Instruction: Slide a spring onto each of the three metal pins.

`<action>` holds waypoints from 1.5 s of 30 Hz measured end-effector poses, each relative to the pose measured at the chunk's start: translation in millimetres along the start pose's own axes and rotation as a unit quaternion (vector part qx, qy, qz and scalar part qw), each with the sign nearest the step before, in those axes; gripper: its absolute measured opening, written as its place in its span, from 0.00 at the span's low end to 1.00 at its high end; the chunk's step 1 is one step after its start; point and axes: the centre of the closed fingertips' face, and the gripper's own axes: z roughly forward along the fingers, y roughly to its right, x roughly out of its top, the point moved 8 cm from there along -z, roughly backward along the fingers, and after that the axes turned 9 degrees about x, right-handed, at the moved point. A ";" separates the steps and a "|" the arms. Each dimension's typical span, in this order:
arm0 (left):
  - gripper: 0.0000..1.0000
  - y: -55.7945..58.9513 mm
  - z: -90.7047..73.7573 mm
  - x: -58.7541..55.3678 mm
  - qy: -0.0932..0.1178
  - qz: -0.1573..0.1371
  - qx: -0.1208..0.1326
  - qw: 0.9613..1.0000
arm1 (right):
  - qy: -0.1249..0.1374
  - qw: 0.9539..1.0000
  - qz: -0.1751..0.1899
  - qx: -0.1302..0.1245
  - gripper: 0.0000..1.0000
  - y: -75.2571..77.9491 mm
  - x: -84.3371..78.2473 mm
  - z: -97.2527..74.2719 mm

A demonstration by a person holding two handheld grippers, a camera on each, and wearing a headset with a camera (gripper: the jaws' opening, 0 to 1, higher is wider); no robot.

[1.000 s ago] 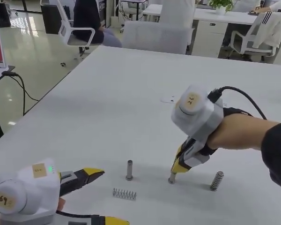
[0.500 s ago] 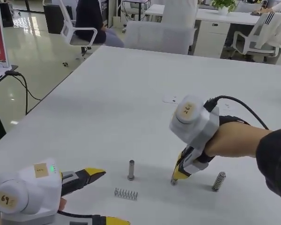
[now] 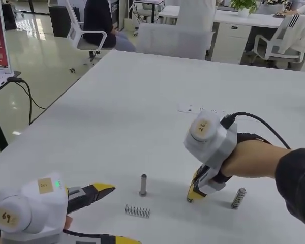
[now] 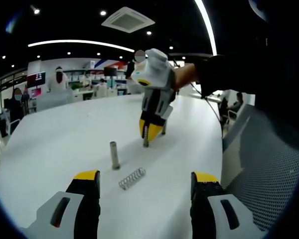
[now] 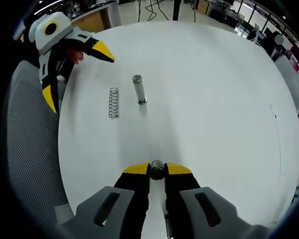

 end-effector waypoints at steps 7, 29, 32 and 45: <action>0.70 1.1 0.0 0.0 -0.001 0.001 -0.002 1.000 | -0.003 1.000 -0.002 0.001 0.09 -2.0 -2.3 3.2; 0.70 3.1 0.4 0.2 -0.002 0.002 -0.005 1.000 | -0.003 1.000 0.012 0.001 0.11 -7.6 -23.4 5.0; 0.70 3.4 0.7 0.0 -0.002 0.002 -0.005 1.000 | -0.003 1.000 0.015 0.003 0.11 -10.0 -26.6 5.5; 0.69 4.4 0.1 -2.0 -0.004 0.001 -0.006 1.000 | 0.009 1.000 0.022 0.003 0.11 -21.6 -35.1 6.9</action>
